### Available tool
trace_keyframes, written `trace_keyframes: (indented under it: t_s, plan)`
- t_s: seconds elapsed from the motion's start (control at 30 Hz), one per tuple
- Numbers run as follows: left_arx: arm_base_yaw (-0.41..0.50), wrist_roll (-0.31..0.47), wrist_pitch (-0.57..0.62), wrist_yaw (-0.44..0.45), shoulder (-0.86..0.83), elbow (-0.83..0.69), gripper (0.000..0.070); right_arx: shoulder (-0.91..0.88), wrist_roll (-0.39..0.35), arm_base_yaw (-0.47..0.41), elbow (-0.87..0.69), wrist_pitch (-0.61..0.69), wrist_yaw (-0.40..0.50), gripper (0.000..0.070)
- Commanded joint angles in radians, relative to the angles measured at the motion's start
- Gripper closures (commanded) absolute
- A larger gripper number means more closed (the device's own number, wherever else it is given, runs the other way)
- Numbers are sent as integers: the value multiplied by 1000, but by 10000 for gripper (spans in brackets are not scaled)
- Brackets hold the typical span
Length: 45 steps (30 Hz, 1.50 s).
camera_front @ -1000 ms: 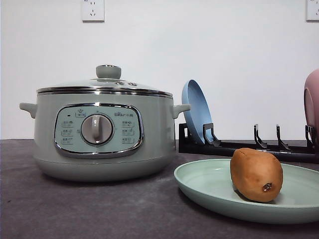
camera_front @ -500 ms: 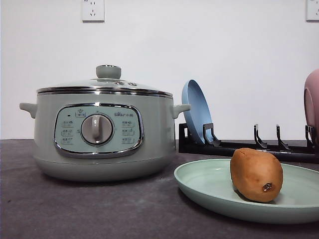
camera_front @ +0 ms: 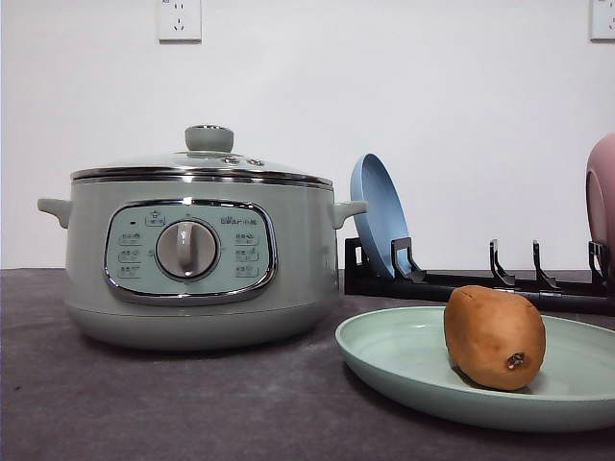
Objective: Transfer potato from steamer to green plate
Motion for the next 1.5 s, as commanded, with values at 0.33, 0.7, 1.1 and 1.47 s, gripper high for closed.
trace_keyframes:
  t_s: [0.33, 0.7, 1.1, 1.47]
  plan:
    - [3, -2, -9, -2, -2, -20, 684, -3, -3, -1, -5, 7, 0, 700]
    - [3, -2, -9, -2, -2, -20, 684, -3, -3, -1, -5, 7, 0, 700]
    - [3, -2, -9, -2, -2, -20, 684, -3, -3, -1, -5, 7, 0, 700]
    - [3, -2, -9, -2, -2, -20, 684, -3, -3, -2, -5, 7, 0, 700]
